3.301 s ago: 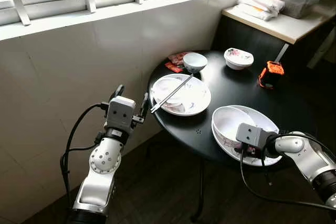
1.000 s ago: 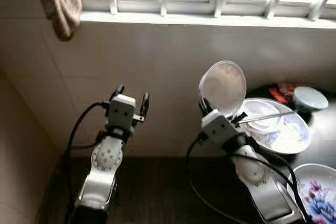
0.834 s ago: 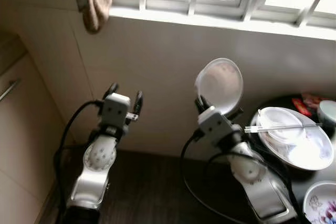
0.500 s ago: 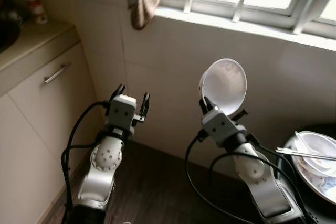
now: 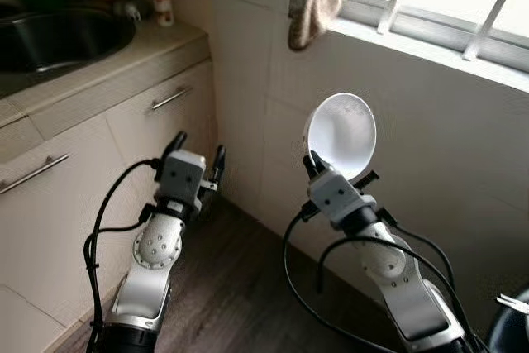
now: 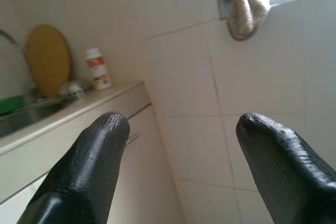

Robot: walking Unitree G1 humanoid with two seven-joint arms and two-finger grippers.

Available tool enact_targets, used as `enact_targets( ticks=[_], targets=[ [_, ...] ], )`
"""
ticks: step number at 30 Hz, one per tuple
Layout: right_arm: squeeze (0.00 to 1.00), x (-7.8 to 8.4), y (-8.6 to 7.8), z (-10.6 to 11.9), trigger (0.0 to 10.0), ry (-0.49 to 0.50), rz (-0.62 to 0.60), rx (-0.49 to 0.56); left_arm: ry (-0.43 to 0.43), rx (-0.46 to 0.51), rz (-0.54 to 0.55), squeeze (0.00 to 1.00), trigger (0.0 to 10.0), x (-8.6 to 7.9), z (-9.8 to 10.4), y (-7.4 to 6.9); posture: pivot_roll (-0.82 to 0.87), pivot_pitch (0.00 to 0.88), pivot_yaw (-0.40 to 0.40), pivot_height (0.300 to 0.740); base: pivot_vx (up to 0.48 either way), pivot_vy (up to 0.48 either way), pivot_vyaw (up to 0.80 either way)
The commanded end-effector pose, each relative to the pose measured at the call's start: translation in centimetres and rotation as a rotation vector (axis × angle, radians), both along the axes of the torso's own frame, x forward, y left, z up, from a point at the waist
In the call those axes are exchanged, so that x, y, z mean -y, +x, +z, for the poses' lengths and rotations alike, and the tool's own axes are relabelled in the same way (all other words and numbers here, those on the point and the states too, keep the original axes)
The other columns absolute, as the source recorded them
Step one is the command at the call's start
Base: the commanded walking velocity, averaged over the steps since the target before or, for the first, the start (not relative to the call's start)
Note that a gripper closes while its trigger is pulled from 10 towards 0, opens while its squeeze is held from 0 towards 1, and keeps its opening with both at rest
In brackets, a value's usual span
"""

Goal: Kitchen organization

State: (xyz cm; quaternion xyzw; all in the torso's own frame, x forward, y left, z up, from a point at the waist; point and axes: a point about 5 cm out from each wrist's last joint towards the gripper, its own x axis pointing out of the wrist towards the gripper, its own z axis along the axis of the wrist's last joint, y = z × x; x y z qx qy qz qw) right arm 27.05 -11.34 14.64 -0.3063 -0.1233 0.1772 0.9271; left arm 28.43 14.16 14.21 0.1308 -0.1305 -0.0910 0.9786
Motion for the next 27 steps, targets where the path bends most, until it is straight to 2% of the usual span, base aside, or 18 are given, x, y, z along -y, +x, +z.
enact_targets(
  ticks=[1, 19, 20, 21, 27],
  targets=[
    [0.00, 0.16, 0.10, 0.33, 0.0, 0.013, -0.005, 0.013, 0.015, 0.010, -0.017, 0.00, 10.0, 0.36, 0.24, -0.02, -0.04, 0.000, -0.089, 0.740, 0.000, 0.000, 0.80],
    [0.00, -0.01, 0.42, -0.06, 0.0, 0.024, -0.022, 0.002, 0.021, 0.011, -0.029, 0.00, 10.0, 0.42, 0.22, -0.03, -0.03, 0.000, -0.082, 0.740, 0.000, 0.000, 0.80],
    [0.00, -0.06, 0.46, -0.11, 1.6, 0.027, -0.021, -0.006, 0.021, 0.012, -0.029, 0.00, 10.0, 0.42, 0.24, -0.02, -0.03, 0.000, -0.082, 0.740, 0.000, 0.000, 0.59],
    [0.00, -0.08, 0.49, -0.12, 10.0, 0.042, -0.021, -0.011, 0.019, 0.013, -0.029, 0.00, 10.0, 0.42, 0.26, -0.03, -0.03, 0.000, -0.083, 0.740, 0.000, 0.000, 0.00],
    [0.00, 0.05, 0.72, -0.14, 10.0, 0.047, -0.038, -0.010, -0.017, 0.032, -0.036, 0.00, 10.0, 0.23, 0.68, -0.08, -0.03, 0.000, -0.083, 0.740, 0.000, 0.000, 0.00]
  ],
)
